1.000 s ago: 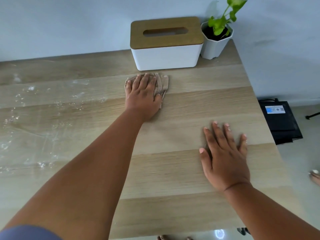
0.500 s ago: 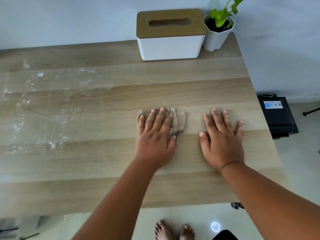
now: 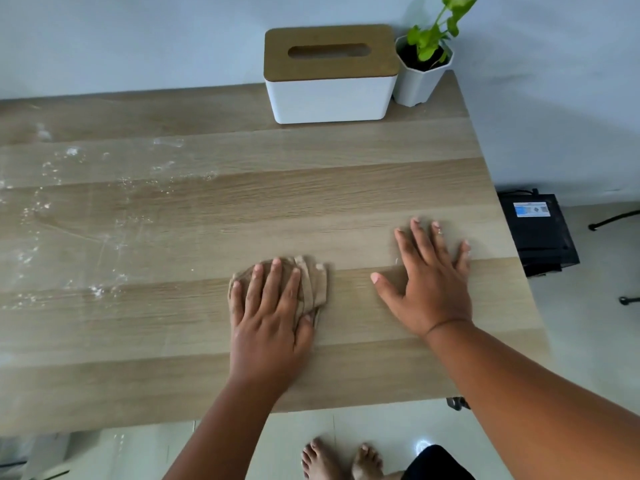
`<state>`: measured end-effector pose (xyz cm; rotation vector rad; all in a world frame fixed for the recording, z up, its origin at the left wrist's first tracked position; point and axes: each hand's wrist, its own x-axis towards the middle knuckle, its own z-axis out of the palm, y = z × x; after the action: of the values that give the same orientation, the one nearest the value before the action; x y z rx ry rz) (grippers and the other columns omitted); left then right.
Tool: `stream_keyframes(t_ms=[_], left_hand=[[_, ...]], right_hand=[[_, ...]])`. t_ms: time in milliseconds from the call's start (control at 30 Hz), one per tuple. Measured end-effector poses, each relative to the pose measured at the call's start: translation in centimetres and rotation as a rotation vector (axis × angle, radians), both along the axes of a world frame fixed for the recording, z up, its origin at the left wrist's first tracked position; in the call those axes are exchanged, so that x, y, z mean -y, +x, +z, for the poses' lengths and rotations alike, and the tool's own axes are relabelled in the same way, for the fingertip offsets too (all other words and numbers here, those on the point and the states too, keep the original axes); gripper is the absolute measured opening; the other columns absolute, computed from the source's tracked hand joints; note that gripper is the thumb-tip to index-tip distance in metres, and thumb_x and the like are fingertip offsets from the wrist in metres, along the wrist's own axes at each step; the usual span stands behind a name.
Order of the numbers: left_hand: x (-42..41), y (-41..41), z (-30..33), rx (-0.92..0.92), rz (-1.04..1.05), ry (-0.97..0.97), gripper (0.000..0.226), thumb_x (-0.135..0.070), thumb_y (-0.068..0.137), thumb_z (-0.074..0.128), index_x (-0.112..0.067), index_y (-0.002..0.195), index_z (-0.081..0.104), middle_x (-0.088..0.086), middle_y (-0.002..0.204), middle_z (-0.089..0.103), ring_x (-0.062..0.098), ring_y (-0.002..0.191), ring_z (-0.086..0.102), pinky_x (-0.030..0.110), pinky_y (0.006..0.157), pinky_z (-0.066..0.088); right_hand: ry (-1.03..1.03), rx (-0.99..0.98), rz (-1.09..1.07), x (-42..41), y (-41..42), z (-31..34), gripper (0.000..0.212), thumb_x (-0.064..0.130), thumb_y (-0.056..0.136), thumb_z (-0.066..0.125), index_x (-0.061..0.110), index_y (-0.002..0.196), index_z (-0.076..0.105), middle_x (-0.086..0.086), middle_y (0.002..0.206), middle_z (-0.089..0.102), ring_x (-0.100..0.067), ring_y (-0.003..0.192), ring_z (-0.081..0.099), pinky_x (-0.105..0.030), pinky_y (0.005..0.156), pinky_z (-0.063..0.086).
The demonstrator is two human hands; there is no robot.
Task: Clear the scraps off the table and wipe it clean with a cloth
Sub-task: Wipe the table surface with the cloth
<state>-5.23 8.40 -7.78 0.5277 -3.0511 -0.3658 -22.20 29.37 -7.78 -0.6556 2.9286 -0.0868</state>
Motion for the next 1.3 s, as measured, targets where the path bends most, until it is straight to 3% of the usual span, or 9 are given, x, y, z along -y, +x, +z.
stream_keyframes(t_ms=[267, 400, 667, 800, 900, 1100, 1300], left_hand=[[0.1, -10.0, 0.0, 0.052, 0.003, 0.01, 0.076, -0.053, 0.088, 0.031, -0.03, 0.16, 0.028, 0.0, 0.171, 0.016, 0.022, 0.159, 0.003, 0.053, 0.127, -0.001], [0.1, -10.5, 0.0, 0.069, -0.01, 0.027, 0.075, -0.055, 0.09, 0.027, -0.031, 0.162, 0.021, -0.002, 0.172, 0.009, 0.02, 0.159, -0.003, 0.052, 0.127, -0.003], [-0.7, -10.3, 0.8, 0.138, 0.007, 0.05, 0.077, -0.056, 0.088, 0.017, -0.033, 0.163, 0.017, -0.003, 0.172, 0.003, 0.019, 0.158, -0.008, 0.049, 0.126, -0.007], [-2.0, -10.9, 0.9, 0.146, 0.006, 0.049, 0.08, -0.058, 0.085, 0.013, -0.035, 0.162, 0.016, -0.004, 0.172, 0.003, 0.019, 0.158, -0.008, 0.048, 0.126, -0.009], [-4.8, -11.2, 1.0, 0.151, -0.035, 0.044, 0.078, -0.057, 0.087, 0.014, -0.035, 0.162, 0.016, -0.003, 0.172, 0.003, 0.021, 0.159, -0.008, 0.049, 0.126, -0.009], [-11.7, -9.6, 0.7, 0.086, -0.21, 0.048, 0.068, -0.048, 0.092, 0.04, -0.031, 0.157, 0.036, 0.0, 0.17, 0.019, 0.024, 0.159, 0.004, 0.057, 0.126, 0.004], [-13.4, -3.7, 0.9, 0.006, -0.283, 0.062, 0.06, -0.042, 0.091, 0.054, -0.026, 0.149, 0.051, 0.0, 0.167, 0.03, 0.023, 0.158, 0.016, 0.06, 0.121, 0.024]], right_hand=[[-0.05, -0.041, 0.002, -0.1, -0.1, -0.7, 0.088, 0.081, 0.088, 0.03, 0.032, 0.161, 0.024, 0.003, 0.173, 0.008, -0.027, 0.16, 0.0, -0.067, 0.123, 0.004], [-0.067, -0.047, 0.011, -0.2, 0.1, -0.8, 0.09, 0.081, 0.087, 0.032, 0.03, 0.16, 0.026, 0.001, 0.173, 0.009, -0.028, 0.16, 0.001, -0.068, 0.122, 0.005], [-0.127, 0.058, 0.047, -1.3, 0.2, 0.3, 0.1, 0.085, 0.083, 0.032, 0.027, 0.163, 0.017, 0.0, 0.173, -0.005, -0.023, 0.158, -0.014, -0.062, 0.124, -0.004], [-0.114, 0.09, 0.144, -4.9, -0.1, 0.4, 0.102, 0.085, 0.087, 0.027, 0.022, 0.165, 0.009, -0.003, 0.172, -0.015, -0.02, 0.156, -0.022, -0.052, 0.128, -0.003], [-0.096, 0.064, 0.191, -8.7, 0.3, 0.4, 0.097, 0.083, 0.09, 0.027, 0.022, 0.165, 0.012, -0.002, 0.173, -0.011, -0.021, 0.158, -0.018, -0.052, 0.129, 0.002], [-0.091, 0.005, 0.235, -12.8, 1.9, 0.1, 0.088, 0.073, 0.093, 0.042, 0.015, 0.158, 0.036, -0.007, 0.172, 0.014, -0.026, 0.16, 0.007, -0.058, 0.125, 0.019], [-0.116, -0.004, 0.25, -11.6, 3.0, 0.2, 0.08, 0.067, 0.096, 0.04, 0.012, 0.155, 0.043, -0.01, 0.17, 0.021, -0.035, 0.158, 0.012, -0.062, 0.124, 0.016]])
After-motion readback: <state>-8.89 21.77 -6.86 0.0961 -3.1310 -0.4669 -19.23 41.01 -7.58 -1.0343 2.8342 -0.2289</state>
